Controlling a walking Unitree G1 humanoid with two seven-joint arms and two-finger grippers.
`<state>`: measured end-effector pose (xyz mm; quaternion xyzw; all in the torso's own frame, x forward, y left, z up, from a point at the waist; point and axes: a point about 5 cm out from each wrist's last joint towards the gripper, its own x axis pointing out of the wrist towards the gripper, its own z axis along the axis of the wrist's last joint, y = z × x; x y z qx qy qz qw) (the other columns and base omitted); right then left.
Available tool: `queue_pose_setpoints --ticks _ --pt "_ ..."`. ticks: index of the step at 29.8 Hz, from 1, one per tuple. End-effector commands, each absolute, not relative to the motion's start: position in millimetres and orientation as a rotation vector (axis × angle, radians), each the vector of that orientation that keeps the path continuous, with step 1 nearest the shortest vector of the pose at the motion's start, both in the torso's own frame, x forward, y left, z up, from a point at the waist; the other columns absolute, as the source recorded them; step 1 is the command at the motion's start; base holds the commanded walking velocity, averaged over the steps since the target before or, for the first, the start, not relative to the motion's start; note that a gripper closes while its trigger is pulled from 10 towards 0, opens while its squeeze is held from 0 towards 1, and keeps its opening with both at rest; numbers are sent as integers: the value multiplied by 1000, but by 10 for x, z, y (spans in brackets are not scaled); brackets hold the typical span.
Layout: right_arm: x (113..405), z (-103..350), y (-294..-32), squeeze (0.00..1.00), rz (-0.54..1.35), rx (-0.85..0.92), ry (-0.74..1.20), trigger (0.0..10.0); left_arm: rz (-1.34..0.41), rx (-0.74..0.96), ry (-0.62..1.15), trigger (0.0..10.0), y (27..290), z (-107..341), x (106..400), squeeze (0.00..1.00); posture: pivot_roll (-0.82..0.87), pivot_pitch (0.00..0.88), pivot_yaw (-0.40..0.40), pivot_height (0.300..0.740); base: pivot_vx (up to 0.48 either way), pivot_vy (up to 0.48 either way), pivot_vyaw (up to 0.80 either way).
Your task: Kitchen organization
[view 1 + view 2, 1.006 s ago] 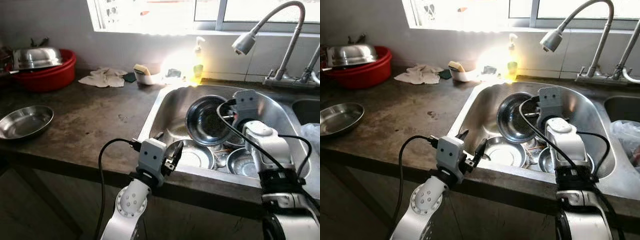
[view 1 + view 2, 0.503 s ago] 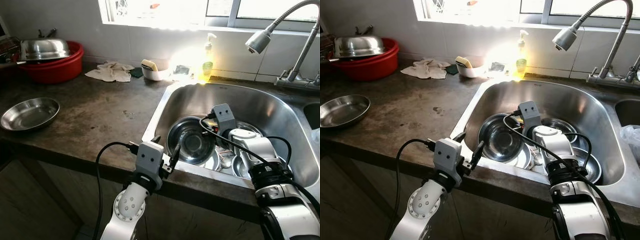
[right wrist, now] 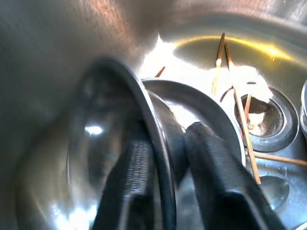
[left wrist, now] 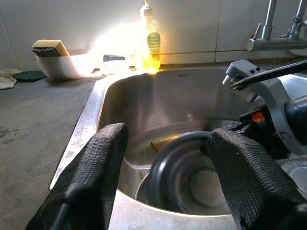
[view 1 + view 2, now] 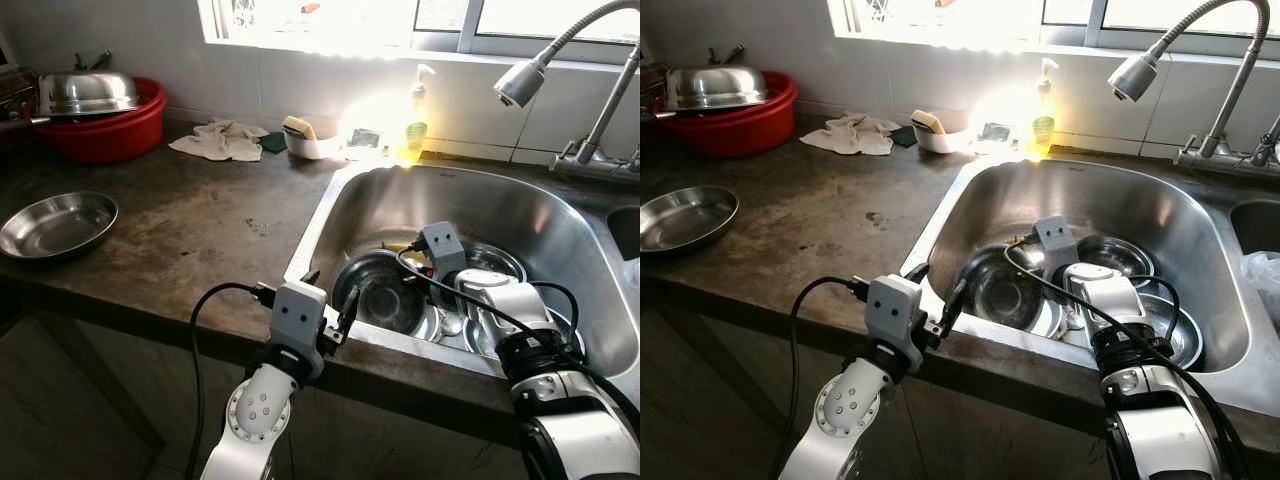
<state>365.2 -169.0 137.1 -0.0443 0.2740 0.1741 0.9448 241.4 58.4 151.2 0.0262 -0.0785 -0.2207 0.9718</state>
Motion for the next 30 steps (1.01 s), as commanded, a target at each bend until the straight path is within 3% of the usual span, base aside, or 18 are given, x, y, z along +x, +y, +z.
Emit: queue_pose_setpoints --ticks 1,12,13,26,30 --pt "3663 1421 -1717 1000 348 -72 534 10000 -447 58 -167 10000 574 1547 2413 0 133 32 -49 740 0 0 0" --pt "3645 1453 -1782 1000 297 -34 508 10000 -447 63 -174 10000 574 1563 2440 0 138 27 -48 740 0 0 0" --pt "3652 1474 -1819 0 267 -36 489 10000 -445 65 -173 10000 578 1561 2444 0 135 23 -44 740 0 0 0" --pt "3615 1929 -1962 0 45 19 257 10000 -446 67 -179 10000 574 1559 2473 0 117 3 -35 740 0 0 0" --pt "3458 2159 -1941 0 15 3 74 10000 -447 71 -178 10000 590 1554 2488 0 111 1 -29 740 0 0 0"
